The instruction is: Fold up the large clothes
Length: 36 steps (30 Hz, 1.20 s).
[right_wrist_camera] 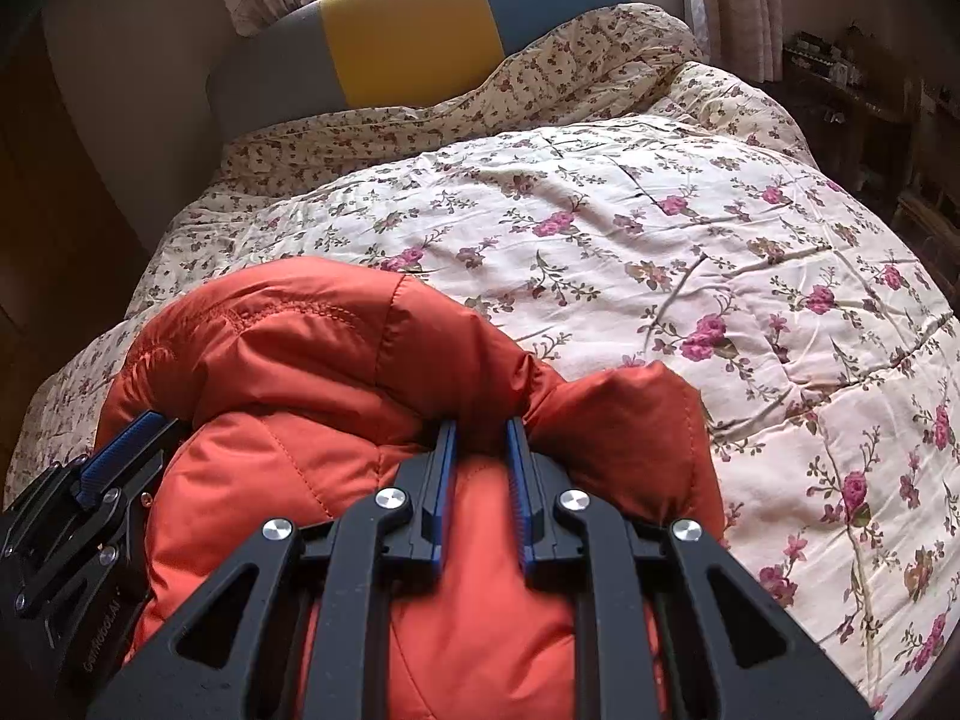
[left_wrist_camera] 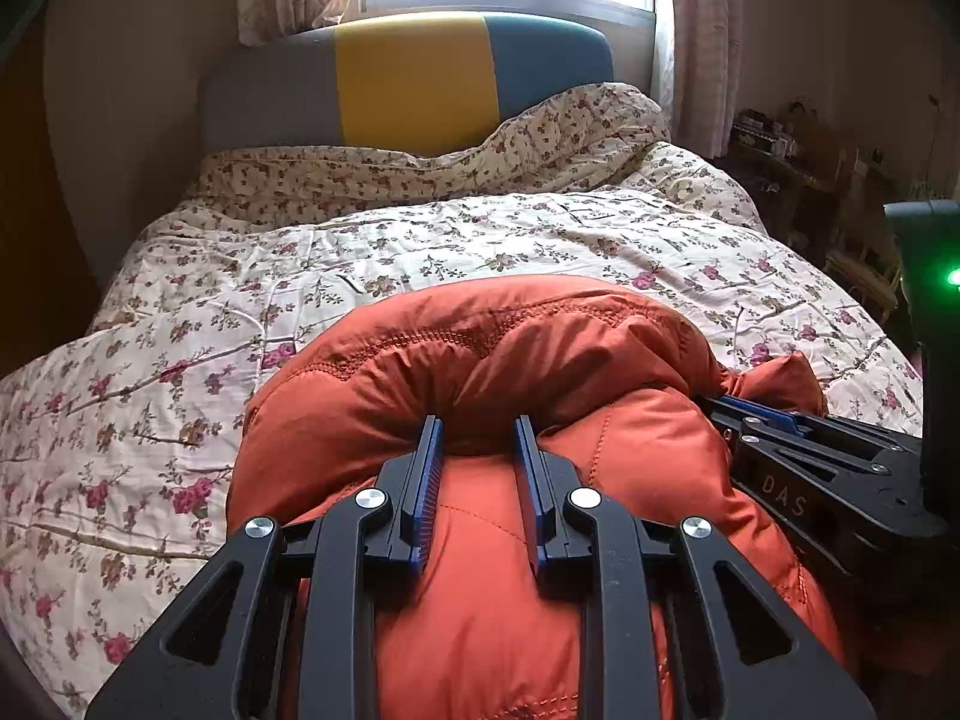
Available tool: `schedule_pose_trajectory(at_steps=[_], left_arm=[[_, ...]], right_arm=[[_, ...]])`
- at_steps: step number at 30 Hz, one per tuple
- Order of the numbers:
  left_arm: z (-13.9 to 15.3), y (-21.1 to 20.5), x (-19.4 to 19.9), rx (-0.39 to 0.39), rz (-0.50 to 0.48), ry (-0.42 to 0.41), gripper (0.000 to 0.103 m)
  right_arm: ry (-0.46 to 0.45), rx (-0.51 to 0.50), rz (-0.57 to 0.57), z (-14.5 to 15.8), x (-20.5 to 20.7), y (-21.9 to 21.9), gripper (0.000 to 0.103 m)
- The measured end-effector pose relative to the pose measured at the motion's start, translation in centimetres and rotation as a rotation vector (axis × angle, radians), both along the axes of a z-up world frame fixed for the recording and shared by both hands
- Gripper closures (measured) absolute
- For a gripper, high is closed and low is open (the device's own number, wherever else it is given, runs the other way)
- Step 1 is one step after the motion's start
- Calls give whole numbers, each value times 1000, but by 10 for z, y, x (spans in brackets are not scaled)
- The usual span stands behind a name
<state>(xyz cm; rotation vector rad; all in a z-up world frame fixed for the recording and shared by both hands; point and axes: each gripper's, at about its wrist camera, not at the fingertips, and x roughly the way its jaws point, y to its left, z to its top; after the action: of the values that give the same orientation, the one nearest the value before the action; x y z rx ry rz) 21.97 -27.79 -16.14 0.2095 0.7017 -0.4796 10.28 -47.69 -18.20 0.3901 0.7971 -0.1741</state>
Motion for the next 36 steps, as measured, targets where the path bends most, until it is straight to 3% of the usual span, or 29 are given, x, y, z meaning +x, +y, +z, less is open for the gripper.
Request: schedule_pose_trajectory(at_steps=[23,30,31,33,34,35,36], left_arm=[[-1,-3,0,-2,1,-15,80],[13,1,-6,-21,13,-40,78],[17,5,-7,-34,17,-33,72],[29,18,-8,-75,20,-8,50],[34,25,-10,-91,25,4,24],[41,34,-11,-109,34,13,13],[45,41,-14,-122,33,15,13]], right_arm=[[-10,-3,-6,-1,1,-1,89],[-34,1,4,8,-3,0,86],[-44,14,6,11,-6,-1,82],[-71,31,3,20,-16,-2,70],[-105,45,-3,29,-27,-4,52],[-124,43,-15,35,-35,-2,47],[-157,42,-21,44,-47,-2,37]])
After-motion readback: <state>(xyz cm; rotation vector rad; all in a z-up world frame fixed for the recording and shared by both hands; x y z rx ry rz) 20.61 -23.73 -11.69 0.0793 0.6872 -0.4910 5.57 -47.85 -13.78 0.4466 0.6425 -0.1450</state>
